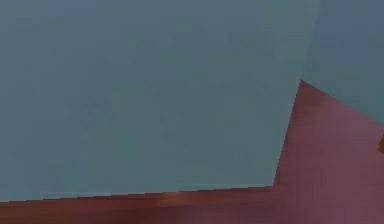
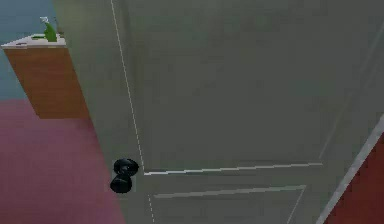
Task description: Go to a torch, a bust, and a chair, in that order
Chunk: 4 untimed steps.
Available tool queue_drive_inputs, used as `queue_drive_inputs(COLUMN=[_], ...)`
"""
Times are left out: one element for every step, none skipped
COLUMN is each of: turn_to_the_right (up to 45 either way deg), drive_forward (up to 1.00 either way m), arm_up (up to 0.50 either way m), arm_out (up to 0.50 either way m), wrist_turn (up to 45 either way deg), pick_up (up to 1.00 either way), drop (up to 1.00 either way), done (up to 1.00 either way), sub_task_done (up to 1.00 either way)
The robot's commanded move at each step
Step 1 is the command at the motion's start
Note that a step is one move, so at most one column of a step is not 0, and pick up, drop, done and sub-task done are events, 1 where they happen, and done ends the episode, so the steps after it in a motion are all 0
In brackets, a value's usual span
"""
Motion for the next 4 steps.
queue_drive_inputs(turn_to_the_right=[3.0, 0.0, 15.0, 0.0], drive_forward=[0.0, 0.4, 0.0, 0.4], arm_up=[0.0, 0.0, 0.0, 0.0], arm_out=[0.0, 0.0, 0.0, 0.0], wrist_turn=[0.0, 0.0, 0.0, 0.0], pick_up=[0.0, 0.0, 0.0, 0.0], drop=[0.0, 0.0, 0.0, 0.0], done=[0.0, 0.0, 0.0, 0.0], sub_task_done=[0.0, 0.0, 0.0, 0.0])
